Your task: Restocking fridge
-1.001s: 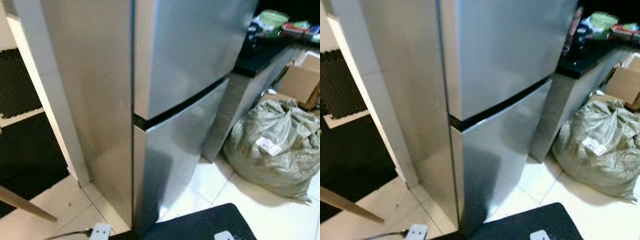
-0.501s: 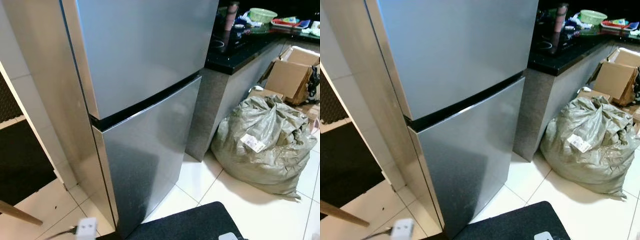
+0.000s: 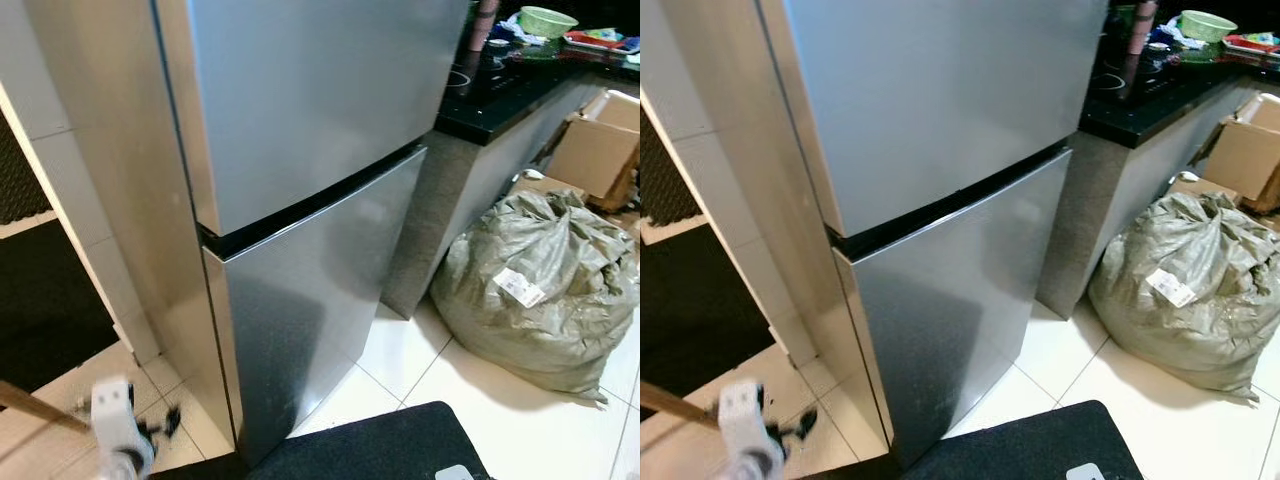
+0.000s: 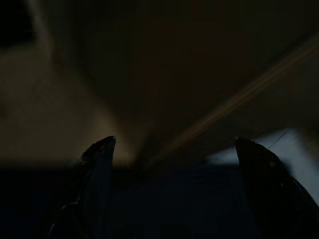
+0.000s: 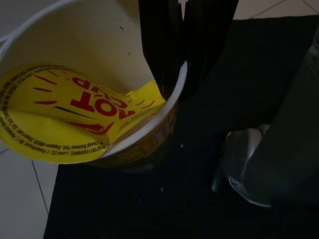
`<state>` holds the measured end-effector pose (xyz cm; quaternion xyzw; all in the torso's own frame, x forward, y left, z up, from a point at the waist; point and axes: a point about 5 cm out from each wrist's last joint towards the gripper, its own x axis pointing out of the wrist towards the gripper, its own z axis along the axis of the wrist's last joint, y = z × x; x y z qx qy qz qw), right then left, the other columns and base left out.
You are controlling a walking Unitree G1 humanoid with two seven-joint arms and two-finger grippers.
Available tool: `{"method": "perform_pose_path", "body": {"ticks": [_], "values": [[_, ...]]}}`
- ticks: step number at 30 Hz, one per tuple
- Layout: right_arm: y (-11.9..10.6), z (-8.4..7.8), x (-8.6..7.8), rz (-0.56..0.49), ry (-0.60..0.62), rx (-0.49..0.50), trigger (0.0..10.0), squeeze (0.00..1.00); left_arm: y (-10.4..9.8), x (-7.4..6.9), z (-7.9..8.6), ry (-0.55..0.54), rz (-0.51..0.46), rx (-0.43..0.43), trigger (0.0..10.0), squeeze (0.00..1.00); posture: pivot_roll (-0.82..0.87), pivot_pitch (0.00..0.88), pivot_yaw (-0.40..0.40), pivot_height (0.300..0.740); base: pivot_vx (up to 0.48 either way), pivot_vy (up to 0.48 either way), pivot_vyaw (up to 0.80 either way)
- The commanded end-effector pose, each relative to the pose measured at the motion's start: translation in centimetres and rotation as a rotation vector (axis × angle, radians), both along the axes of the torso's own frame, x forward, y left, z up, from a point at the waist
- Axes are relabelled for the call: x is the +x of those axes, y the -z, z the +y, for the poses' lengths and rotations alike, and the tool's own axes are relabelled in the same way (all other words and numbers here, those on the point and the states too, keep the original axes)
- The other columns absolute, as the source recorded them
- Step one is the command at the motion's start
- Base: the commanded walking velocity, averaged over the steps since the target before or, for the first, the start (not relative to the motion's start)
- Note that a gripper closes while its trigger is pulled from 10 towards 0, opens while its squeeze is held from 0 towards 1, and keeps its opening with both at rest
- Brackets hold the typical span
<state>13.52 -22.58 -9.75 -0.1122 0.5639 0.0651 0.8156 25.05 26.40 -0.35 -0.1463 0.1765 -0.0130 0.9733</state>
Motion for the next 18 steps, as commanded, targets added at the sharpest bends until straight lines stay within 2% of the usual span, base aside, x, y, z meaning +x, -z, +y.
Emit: {"method": "perform_pose_path", "body": {"ticks": [1, 2, 3, 5, 7, 8, 9, 10, 11, 14, 18], "values": [[0.0, -0.2, -0.2, 0.011, -0.002, -0.004, 10.0, 0.00, -2.1, 1.5, 0.0, 0.108, -0.118, -0.008, 10.0, 1.00, -0.03, 0.000, -0.048, 0.740, 0.000, 0.000, 0.00], [0.0, -0.2, -0.2, 0.011, -0.002, -0.004, 10.0, 0.00, -2.1, 1.5, 0.0, 0.108, -0.118, -0.008, 10.0, 1.00, -0.03, 0.000, -0.048, 0.740, 0.000, 0.000, 0.00], [0.0, -0.2, -0.2, 0.011, -0.003, -0.005, 10.0, 0.00, -2.9, 2.1, -0.3, 0.160, -0.162, -0.010, 10.0, 1.00, -0.03, 0.000, -0.051, 0.740, 0.000, 0.000, 0.00], [0.0, -0.2, -0.2, 0.012, -0.008, -0.006, 10.0, 0.00, -5.9, 4.0, -1.5, 0.343, -0.295, 0.000, 10.0, 1.00, -0.03, 0.000, -0.051, 0.740, 0.000, 0.000, 0.00], [0.0, -0.2, -0.2, 0.012, -0.010, -0.006, 10.0, 0.00, -8.0, 5.0, -2.8, 0.487, -0.379, 0.013, 10.0, 1.00, -0.03, 0.000, -0.051, 0.740, 0.000, 0.000, 0.00], [0.0, -0.2, -0.2, 0.012, -0.009, -0.006, 10.0, 0.00, -8.6, 5.2, -3.2, 0.535, -0.402, 0.009, 10.0, 0.66, -0.04, 0.000, -0.049, 0.740, 0.000, 0.000, 0.00], [0.0, -0.2, -0.2, 0.012, -0.009, -0.006, 10.0, 0.00, -8.6, 5.2, -3.2, 0.535, -0.402, 0.009, 10.0, 0.66, -0.04, 0.000, -0.049, 0.740, 0.000, 0.000, 0.00], [0.0, -0.2, -0.2, 0.012, -0.009, -0.006, 10.0, 0.00, -9.0, 5.3, -3.6, 0.571, -0.416, 0.008, 10.0, 0.21, -0.04, 0.000, -0.049, 0.740, 0.000, 0.000, 0.00], [0.0, -0.2, -0.2, 0.012, -0.009, -0.006, 10.0, 0.00, -9.5, 5.4, -4.0, 0.610, -0.430, 0.012, 10.0, 0.00, -0.04, 0.000, -0.047, 0.740, 0.000, 0.000, 0.00], [0.1, -0.1, -0.3, 0.014, -0.008, -0.006, 10.0, 0.00, -10.8, 5.7, -5.2, 0.724, -0.468, 0.026, 10.0, 0.00, -0.04, 0.000, -0.043, 0.740, 0.000, 0.000, 0.00], [0.1, -0.1, -0.4, 0.016, -0.004, -0.006, 10.0, 0.00, -12.1, 6.1, -6.3, 0.820, -0.498, 0.037, 10.0, 0.00, -0.05, 0.000, -0.039, 0.740, 0.000, 0.000, 0.00]]}}
